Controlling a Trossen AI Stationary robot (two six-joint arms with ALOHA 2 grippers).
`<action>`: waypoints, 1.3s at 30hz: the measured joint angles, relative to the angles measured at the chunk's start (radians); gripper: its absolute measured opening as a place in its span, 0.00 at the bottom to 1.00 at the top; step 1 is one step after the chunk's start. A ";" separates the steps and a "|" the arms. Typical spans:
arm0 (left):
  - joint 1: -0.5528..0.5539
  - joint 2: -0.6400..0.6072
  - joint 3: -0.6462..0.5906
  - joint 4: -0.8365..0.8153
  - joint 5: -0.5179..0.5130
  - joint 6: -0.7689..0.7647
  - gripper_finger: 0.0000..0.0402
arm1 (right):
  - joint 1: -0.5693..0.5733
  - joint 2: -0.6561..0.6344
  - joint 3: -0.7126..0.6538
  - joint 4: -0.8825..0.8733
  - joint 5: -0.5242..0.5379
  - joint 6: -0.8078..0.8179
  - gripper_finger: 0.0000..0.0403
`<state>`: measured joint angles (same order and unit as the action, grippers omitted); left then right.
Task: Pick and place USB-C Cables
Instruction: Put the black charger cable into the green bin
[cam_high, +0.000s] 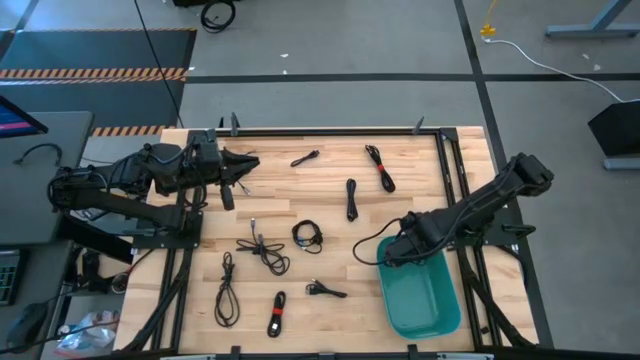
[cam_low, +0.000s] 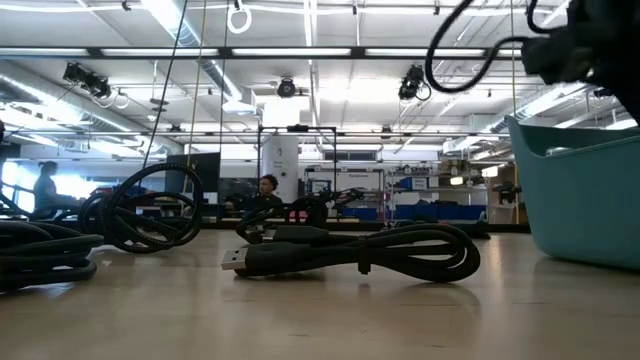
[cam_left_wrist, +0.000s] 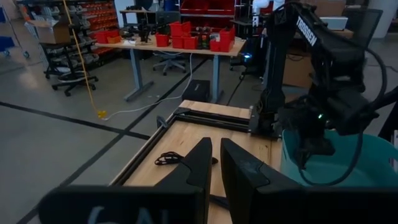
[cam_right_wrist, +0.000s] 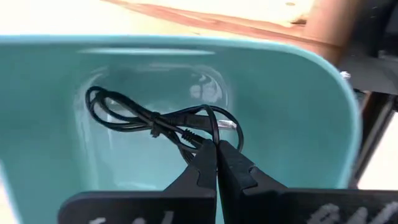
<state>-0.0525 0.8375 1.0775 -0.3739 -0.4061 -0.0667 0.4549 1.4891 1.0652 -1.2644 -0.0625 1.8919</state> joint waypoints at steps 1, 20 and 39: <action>0.000 0.000 0.000 0.000 0.000 -0.001 0.10 | 0.000 -0.001 -0.017 0.020 0.005 0.013 0.00; 0.000 0.000 0.000 0.001 0.000 -0.001 0.10 | 0.000 -0.002 -0.171 0.175 0.024 0.015 0.01; 0.000 0.000 0.000 0.003 0.000 -0.002 0.10 | -0.012 -0.003 -0.096 0.185 0.045 -0.123 0.27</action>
<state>-0.0525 0.8375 1.0775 -0.3714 -0.4061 -0.0685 0.4432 1.4866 0.9696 -1.0798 -0.0176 1.7689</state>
